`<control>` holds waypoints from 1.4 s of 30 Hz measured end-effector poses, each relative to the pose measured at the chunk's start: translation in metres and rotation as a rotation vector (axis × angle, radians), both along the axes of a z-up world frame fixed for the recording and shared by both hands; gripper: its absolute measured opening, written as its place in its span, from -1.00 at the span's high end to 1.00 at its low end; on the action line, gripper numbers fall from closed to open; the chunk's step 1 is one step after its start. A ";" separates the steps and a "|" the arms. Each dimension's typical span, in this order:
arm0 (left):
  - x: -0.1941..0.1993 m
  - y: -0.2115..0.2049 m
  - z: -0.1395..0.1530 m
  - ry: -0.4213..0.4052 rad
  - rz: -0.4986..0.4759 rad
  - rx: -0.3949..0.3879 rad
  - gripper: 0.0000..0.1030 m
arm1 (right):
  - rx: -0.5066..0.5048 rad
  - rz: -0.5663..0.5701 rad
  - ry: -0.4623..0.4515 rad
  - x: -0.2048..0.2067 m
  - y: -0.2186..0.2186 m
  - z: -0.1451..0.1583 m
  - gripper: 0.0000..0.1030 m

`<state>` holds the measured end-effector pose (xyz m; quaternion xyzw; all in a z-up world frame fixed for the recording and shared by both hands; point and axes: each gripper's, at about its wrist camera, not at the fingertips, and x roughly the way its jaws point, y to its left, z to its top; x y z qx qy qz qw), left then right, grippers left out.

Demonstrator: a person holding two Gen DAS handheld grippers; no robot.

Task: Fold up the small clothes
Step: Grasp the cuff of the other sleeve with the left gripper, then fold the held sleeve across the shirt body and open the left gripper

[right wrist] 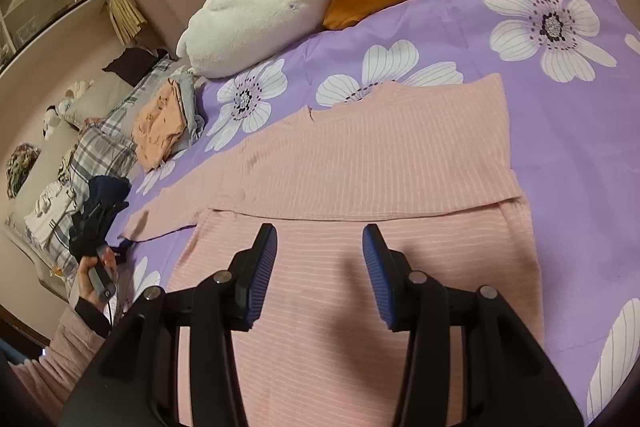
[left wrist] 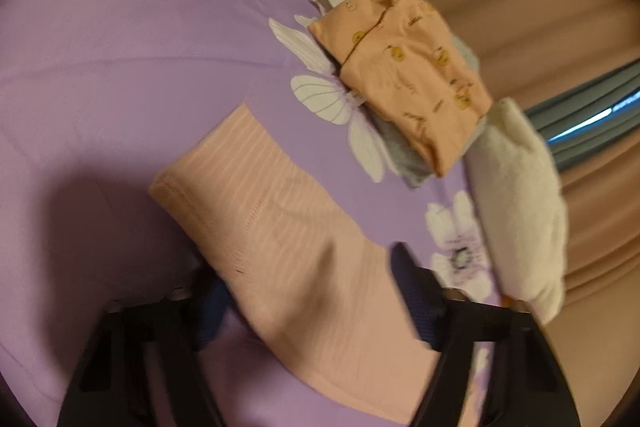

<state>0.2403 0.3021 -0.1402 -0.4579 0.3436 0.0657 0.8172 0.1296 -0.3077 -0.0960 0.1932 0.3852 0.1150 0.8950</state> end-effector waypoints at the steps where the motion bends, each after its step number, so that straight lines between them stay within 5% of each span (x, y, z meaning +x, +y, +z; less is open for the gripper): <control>1: 0.001 0.000 -0.001 0.015 -0.005 0.009 0.17 | -0.009 0.000 0.001 0.000 0.001 0.000 0.12; 2: 0.003 0.000 -0.003 0.037 -0.009 0.018 0.42 | -0.020 0.002 0.000 0.001 0.003 0.000 0.12; 7: 0.000 -0.007 0.004 0.088 -0.024 0.096 0.89 | -0.020 -0.001 -0.001 0.001 0.003 -0.001 0.12; 15: 0.006 -0.071 0.065 0.016 -0.171 0.273 0.91 | 0.001 -0.022 -0.015 -0.011 -0.008 0.000 0.12; 28: 0.021 -0.275 0.124 -0.111 -0.556 0.409 0.91 | 0.002 -0.079 -0.052 -0.046 -0.047 0.007 0.12; 33: 0.016 -0.351 0.118 -0.111 -0.706 0.465 0.91 | 0.009 -0.109 -0.051 -0.057 -0.064 0.004 0.12; 42: -0.003 -0.434 0.058 0.012 -0.923 0.488 0.91 | 0.034 -0.130 -0.006 -0.056 -0.080 -0.012 0.02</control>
